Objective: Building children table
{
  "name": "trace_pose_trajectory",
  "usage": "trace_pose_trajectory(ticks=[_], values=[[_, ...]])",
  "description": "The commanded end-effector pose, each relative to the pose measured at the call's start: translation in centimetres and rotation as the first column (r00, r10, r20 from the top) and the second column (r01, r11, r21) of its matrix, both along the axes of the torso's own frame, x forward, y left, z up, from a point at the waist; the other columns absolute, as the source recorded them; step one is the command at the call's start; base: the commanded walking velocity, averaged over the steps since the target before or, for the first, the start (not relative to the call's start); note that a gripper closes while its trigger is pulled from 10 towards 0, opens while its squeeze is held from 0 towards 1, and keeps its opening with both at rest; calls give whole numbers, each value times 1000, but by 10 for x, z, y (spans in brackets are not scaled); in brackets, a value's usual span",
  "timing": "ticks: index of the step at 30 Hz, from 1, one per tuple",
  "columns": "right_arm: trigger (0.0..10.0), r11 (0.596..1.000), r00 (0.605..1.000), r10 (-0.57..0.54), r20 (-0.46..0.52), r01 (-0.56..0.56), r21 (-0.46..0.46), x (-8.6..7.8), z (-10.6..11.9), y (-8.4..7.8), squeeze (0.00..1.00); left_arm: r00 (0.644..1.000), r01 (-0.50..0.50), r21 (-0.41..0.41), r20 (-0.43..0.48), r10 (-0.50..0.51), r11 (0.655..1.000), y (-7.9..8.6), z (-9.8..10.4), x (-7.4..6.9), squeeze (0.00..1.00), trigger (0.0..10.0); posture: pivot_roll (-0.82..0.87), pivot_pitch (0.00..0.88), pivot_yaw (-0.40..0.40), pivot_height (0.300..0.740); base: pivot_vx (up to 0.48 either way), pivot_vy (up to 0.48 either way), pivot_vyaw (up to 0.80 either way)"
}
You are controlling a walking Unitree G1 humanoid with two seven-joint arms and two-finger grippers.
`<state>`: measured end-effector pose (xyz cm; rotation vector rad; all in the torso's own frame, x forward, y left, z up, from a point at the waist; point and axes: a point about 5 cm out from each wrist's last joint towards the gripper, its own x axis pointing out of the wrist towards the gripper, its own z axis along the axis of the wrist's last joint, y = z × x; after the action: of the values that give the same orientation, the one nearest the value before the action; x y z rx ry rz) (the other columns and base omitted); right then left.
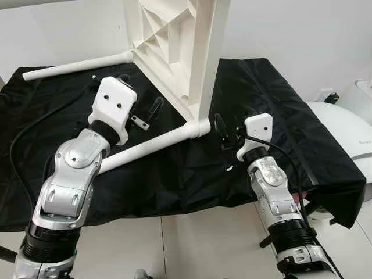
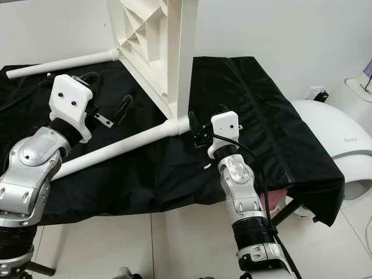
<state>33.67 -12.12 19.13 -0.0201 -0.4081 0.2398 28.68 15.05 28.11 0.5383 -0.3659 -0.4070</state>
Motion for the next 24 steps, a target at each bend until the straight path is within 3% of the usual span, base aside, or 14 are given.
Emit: trace_pose_trajectory(ticks=[1,5,7,11,13,14,24], values=[[10000,1000,1000,-14,-3,14,9,1,0,-2,0,1000,-12,46,27,11,999,2,8,-3,0,10000,27,125,-5,740,0,0,0],[10000,1000,1000,-16,-1,16,10,2,1,-3,0,999,-18,62,32,16,998,12,15,-11,0,10000,27,125,-5,740,0,0,0],[10000,1000,1000,-19,-2,19,11,3,1,-4,0,999,-21,90,28,19,996,24,21,-22,0,10000,50,126,-9,740,0,0,0],[10000,1000,1000,-9,-7,9,12,4,0,-1,0,1000,-19,70,8,18,997,40,24,-31,0,10000,69,126,-16,740,0,0,0],[10000,1000,1000,-4,-8,4,11,4,0,0,0,1000,-18,64,4,18,998,45,24,-32,0,10000,69,126,-16,740,0,0,0],[10000,1000,1000,5,-10,-5,13,5,0,3,0,999,-36,63,3,36,997,57,24,-33,0,10000,74,127,-18,740,0,0,0],[10000,1000,1000,9,-8,-9,13,6,0,3,0,997,-68,6,-33,68,998,85,23,-37,0,10000,78,127,-20,740,0,0,0]])
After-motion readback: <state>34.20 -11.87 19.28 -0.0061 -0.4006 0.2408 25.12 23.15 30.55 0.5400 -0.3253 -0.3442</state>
